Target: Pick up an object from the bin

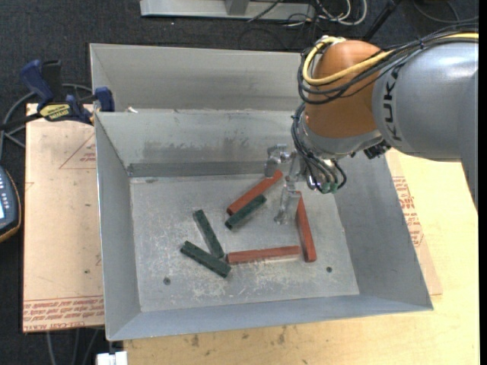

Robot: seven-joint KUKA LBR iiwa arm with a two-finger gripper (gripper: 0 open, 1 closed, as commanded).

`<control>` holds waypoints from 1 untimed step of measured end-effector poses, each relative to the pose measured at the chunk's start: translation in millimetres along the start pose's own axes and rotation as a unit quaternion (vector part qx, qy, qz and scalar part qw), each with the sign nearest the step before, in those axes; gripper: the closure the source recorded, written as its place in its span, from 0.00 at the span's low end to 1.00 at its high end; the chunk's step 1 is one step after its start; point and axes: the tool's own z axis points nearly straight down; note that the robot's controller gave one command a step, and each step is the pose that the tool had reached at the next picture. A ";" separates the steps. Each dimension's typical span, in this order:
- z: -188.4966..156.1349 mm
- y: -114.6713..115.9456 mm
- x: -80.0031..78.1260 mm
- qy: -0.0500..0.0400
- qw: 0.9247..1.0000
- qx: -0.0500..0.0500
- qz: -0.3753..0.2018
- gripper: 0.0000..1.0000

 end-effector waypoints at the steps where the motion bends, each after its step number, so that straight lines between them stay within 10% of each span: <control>1: 91.5 20.7 -26.6 0.002 0.997 0.000 -0.073 0.00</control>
Offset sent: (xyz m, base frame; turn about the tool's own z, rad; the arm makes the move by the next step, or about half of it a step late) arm 0.0273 0.0200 -0.0878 -0.1471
